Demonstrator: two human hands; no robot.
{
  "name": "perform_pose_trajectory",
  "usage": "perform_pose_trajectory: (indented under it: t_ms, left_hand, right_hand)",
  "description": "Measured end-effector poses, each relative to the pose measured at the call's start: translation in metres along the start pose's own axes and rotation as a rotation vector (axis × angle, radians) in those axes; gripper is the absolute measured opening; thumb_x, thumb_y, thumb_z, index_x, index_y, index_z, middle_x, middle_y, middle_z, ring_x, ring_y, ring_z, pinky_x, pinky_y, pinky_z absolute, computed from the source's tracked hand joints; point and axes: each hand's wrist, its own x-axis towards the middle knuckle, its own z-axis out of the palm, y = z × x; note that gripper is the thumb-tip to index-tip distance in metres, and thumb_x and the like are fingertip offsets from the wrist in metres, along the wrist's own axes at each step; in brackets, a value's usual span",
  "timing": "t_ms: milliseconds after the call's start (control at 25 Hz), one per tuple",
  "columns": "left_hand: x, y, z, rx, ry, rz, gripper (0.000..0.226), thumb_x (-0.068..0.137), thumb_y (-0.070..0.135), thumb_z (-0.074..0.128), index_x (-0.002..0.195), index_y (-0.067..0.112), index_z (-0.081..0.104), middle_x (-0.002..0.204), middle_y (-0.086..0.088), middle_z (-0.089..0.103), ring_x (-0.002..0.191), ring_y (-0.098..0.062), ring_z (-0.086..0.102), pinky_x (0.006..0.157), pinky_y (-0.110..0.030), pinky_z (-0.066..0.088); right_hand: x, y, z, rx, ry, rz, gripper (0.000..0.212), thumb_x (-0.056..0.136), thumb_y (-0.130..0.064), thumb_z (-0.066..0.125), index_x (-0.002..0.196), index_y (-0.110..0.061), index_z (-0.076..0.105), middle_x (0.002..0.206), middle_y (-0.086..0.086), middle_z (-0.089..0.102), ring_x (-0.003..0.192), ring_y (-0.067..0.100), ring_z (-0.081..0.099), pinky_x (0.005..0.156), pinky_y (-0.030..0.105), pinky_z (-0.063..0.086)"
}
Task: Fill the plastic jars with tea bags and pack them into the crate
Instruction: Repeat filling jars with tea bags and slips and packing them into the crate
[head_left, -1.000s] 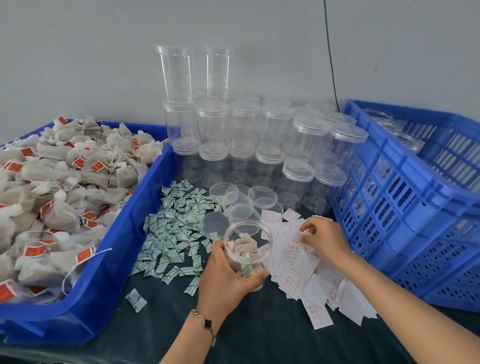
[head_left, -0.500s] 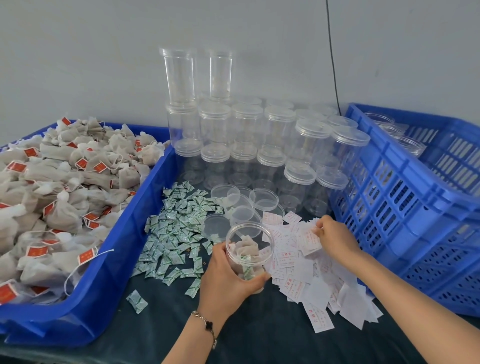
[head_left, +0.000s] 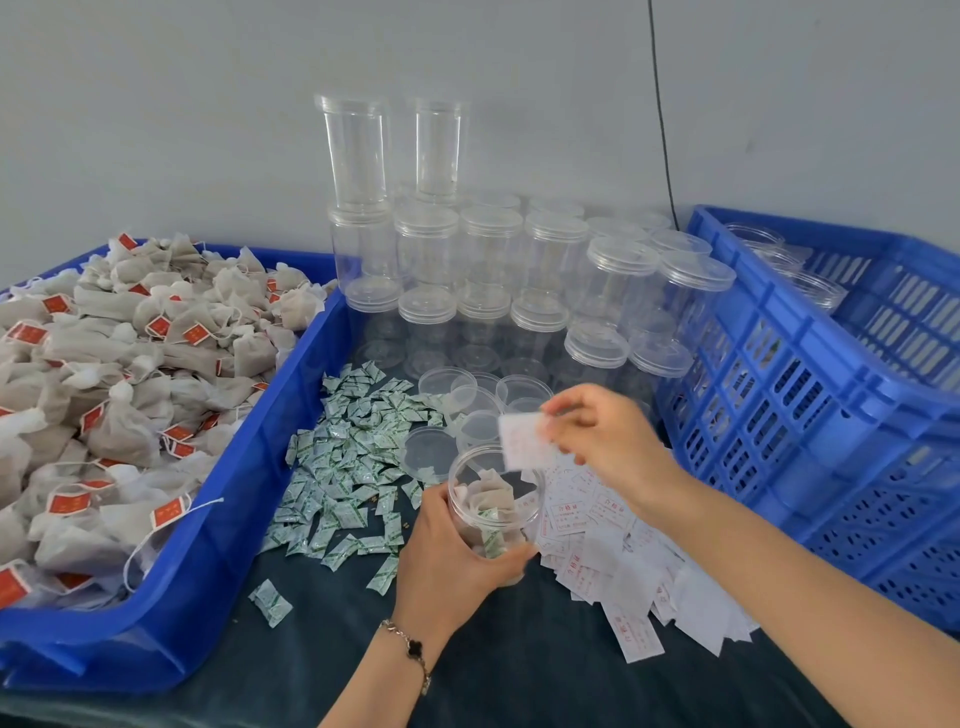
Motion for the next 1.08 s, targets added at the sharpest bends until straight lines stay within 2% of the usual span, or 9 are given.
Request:
perform_pose_trajectory:
  t_ms: [160, 320, 480, 600, 720, 840, 880, 960, 1080]
  left_hand:
    - [-0.001, 0.000, 0.000, 0.011, 0.001, -0.001, 0.079, 0.038, 0.071, 0.075, 0.096, 0.046, 0.028, 0.097, 0.019, 0.059, 0.080, 0.006, 0.058, 0.061, -0.017, 0.045]
    - [-0.002, 0.003, -0.001, -0.030, -0.020, -0.010, 0.079, 0.039, 0.065, 0.079, 0.101, 0.045, 0.034, 0.092, 0.019, 0.059, 0.078, 0.009, 0.058, 0.061, -0.015, 0.047]
    - [-0.003, 0.031, -0.009, 0.012, -0.050, 0.047, 0.084, 0.034, 0.068, 0.078, 0.102, 0.040, 0.037, 0.090, 0.021, 0.060, 0.078, 0.016, 0.056, 0.060, -0.013, 0.049]
    - [0.005, 0.096, -0.009, 0.009, -0.037, 0.240, 0.080, 0.032, 0.073, 0.074, 0.098, 0.047, 0.037, 0.091, 0.024, 0.058, 0.080, 0.016, 0.057, 0.061, -0.015, 0.050]
    - [0.016, 0.187, -0.006, -0.081, -0.010, 0.521, 0.076, 0.037, 0.074, 0.077, 0.097, 0.045, 0.039, 0.101, 0.018, 0.047, 0.090, 0.013, 0.052, 0.070, -0.009, 0.048]
    - [0.035, 0.275, 0.008, -0.069, -0.046, 0.662, 0.075, 0.036, 0.080, 0.069, 0.093, 0.039, 0.042, 0.103, 0.016, 0.040, 0.094, -0.001, 0.054, 0.077, -0.021, 0.051]
    - [0.043, 0.303, 0.014, -0.005, -0.048, 0.708, 0.080, 0.035, 0.086, 0.065, 0.095, 0.038, 0.042, 0.101, 0.019, 0.038, 0.093, 0.000, 0.052, 0.078, -0.018, 0.046]
    - [0.057, 0.352, 0.030, 0.111, -0.055, 0.791, 0.096, 0.037, 0.086, 0.060, 0.113, 0.030, 0.045, 0.104, 0.019, 0.038, 0.093, 0.001, 0.046, 0.080, -0.016, 0.040]
    - [0.078, 0.403, 0.056, 0.175, -0.062, 0.844, 0.107, 0.050, 0.070, 0.075, 0.137, 0.022, 0.035, 0.119, 0.005, 0.037, 0.103, -0.013, 0.048, 0.088, -0.026, 0.042]
  right_hand:
    - [-0.009, 0.001, 0.028, -0.340, -0.136, -0.086, 0.008, 0.083, -0.023, 0.070, 0.080, -0.027, 0.063, 0.072, -0.014, 0.067, 0.065, -0.008, 0.061, 0.059, 0.004, 0.043]
    - [-0.013, 0.008, 0.021, -0.356, -0.094, -0.159, 0.016, 0.082, -0.022, 0.070, 0.091, -0.033, 0.062, 0.082, -0.019, 0.062, 0.060, -0.006, 0.053, 0.061, 0.007, 0.041]
    - [-0.020, 0.001, -0.004, -0.449, -0.057, -0.109, 0.025, 0.083, -0.022, 0.069, 0.106, -0.025, 0.060, 0.095, -0.012, 0.056, 0.069, -0.004, 0.049, 0.064, 0.011, 0.039]
    - [-0.029, -0.026, -0.052, -0.394, 0.114, -0.168, 0.022, 0.083, -0.017, 0.067, 0.103, -0.024, 0.063, 0.090, -0.012, 0.060, 0.072, -0.004, 0.053, 0.068, 0.010, 0.043]
    - [-0.040, -0.075, -0.124, -0.372, 0.288, -0.283, 0.019, 0.084, -0.024, 0.066, 0.099, -0.034, 0.063, 0.086, -0.019, 0.061, 0.076, -0.007, 0.058, 0.072, 0.005, 0.044]
    - [-0.038, -0.116, -0.204, -0.312, 0.449, -0.310, 0.016, 0.079, -0.014, 0.066, 0.081, -0.029, 0.064, 0.074, -0.011, 0.064, 0.067, 0.007, 0.064, 0.072, 0.028, 0.057]
    - [-0.036, -0.126, -0.228, -0.270, 0.491, -0.304, 0.017, 0.078, -0.008, 0.065, 0.078, -0.025, 0.064, 0.069, -0.008, 0.063, 0.061, 0.009, 0.064, 0.066, 0.032, 0.058]
    - [-0.032, -0.137, -0.272, -0.222, 0.566, -0.273, 0.017, 0.075, -0.002, 0.062, 0.076, -0.019, 0.064, 0.066, 0.000, 0.061, 0.055, 0.009, 0.061, 0.057, 0.028, 0.058]
    - [-0.015, -0.133, -0.322, -0.287, 0.673, -0.168, 0.015, 0.073, -0.001, 0.061, 0.070, -0.016, 0.063, 0.063, 0.004, 0.058, 0.057, 0.012, 0.059, 0.053, 0.024, 0.057]
